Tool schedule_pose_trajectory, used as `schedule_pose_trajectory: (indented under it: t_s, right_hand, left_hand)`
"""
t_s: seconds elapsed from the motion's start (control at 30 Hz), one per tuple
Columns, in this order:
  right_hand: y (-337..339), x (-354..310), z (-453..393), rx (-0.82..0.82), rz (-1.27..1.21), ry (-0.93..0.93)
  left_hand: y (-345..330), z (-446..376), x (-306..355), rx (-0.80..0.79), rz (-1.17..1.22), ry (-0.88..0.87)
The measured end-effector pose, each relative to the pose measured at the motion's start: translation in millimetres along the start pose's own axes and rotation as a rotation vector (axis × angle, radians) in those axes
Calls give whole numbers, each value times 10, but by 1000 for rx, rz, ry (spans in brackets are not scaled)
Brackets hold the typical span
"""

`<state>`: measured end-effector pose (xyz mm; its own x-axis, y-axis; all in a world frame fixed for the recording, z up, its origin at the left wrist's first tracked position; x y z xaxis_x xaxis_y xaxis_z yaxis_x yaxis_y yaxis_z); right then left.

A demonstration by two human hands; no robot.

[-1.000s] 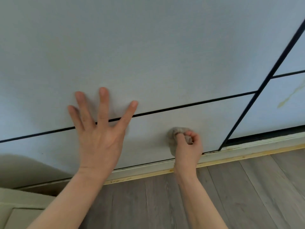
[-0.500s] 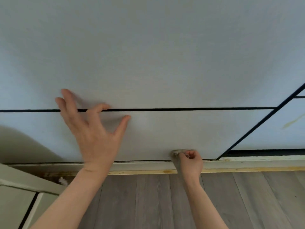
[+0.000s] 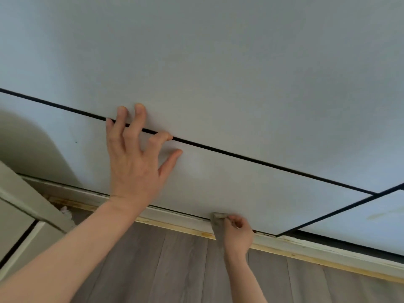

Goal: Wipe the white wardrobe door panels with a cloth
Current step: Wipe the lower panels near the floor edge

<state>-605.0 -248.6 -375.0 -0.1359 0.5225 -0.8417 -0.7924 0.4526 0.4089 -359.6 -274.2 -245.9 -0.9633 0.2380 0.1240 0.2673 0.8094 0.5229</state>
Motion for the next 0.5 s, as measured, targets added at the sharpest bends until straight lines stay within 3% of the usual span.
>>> schedule_pose_trajectory:
  t_s: [0.1,0.23,0.3,0.37,0.5]
  right_hand:
    - [84,-384,181,137,-145,52]
    - [318,-1161,803,190,-564,449]
    - [301,-1264,791,230,-600,598]
    - [81,-1046,689,220,-466,551]
    - [-432,-12,353,35,-170,161]
  left_hand:
    - [-4,-9,-47,25,-10,-14]
    - [-6,14,-58,34,0,-2]
    - [6,19,-55,29,15,-8]
    - [14,45,-89,25,24,-29]
    - [51,84,-161,0,36,-81]
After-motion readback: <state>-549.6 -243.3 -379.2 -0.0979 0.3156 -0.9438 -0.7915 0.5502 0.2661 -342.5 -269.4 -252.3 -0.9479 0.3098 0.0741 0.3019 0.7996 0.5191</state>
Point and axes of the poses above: each hand's wrist, its own z-axis away from the middle knuckle, its own y-axis out of the back of the hand, x = y × z, the point moved 2 cm from there along -z, towards the middle knuckle, and after that the axes turned 5 degrees about -y, right-handed, at the moved point
